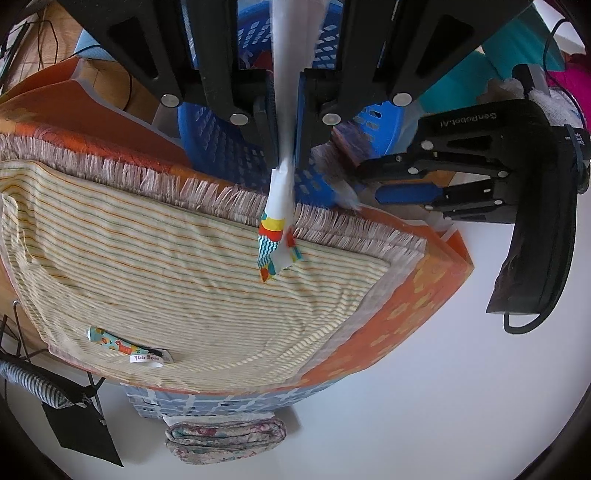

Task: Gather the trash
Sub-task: 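Open both tools to drop the wrapper and tube into the basket, then move both tools back over the white band and orange-print packet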

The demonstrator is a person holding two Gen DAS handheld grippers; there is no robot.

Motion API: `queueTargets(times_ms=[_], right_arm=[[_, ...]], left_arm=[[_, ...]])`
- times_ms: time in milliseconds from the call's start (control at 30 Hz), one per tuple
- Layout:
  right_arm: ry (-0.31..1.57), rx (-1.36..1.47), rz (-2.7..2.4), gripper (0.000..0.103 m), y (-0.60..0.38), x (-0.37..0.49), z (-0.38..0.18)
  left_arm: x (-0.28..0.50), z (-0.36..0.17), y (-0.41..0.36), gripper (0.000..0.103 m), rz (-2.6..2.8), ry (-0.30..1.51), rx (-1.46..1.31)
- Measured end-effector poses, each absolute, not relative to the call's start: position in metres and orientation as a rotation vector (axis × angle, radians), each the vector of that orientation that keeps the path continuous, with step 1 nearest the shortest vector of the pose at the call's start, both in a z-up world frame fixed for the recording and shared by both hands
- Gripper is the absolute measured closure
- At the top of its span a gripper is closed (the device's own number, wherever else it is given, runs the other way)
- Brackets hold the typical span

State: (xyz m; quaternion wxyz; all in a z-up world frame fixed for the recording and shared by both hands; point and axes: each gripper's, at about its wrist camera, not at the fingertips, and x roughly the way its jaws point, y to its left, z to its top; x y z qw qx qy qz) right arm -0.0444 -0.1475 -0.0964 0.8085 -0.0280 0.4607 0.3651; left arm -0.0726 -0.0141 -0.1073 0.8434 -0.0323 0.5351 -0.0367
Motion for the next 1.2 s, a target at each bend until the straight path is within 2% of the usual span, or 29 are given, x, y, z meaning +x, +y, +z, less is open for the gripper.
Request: queueTargets(times_ms=[100,333,433,533,633,733,800,867,1033,1200], right_arm=[[0.979,-0.063,0.774,0.082,-0.148,-0.045,-0.096],[0.986,-0.046,0.749,0.076,-0.153,-0.04,-0.096],[0.99,-0.04,0.736,0.064,-0.155,-0.038,-0.097],[0.988,-0.04,0.728,0.058,-0.156,-0.037,-0.096],[0.98,-0.044,0.714,0.043,-0.157,-0.036,-0.094],[0.974,-0.04,0.703,0.037,-0.159,-0.034,-0.093],[0.973,-0.039,0.693,0.03,-0.16,-0.033,-0.092],[0.971,-0.038,0.679,0.022,-0.161,-0.031,-0.092],[0.98,-0.044,0.644,0.015,-0.164,-0.025,-0.091],[0.986,-0.051,0.605,0.011,-0.166,-0.019,-0.089]], left_arm=[[-0.072,-0.106,-0.014,0.055,-0.07,1.125,-0.065],[-0.072,-0.108,-0.012,0.054,-0.062,1.131,-0.071],[-0.072,-0.108,-0.012,0.054,-0.062,1.131,-0.07],[-0.071,-0.107,-0.012,0.05,-0.062,1.129,-0.07],[-0.07,-0.106,-0.013,0.045,-0.06,1.119,-0.067],[-0.069,-0.106,-0.013,0.043,-0.058,1.117,-0.065],[-0.068,-0.105,-0.013,0.035,-0.059,1.112,-0.066],[-0.067,-0.105,-0.014,0.033,-0.058,1.106,-0.061],[-0.064,-0.102,-0.015,0.027,-0.055,1.093,-0.057],[-0.058,-0.099,-0.013,0.027,-0.05,1.079,-0.062]])
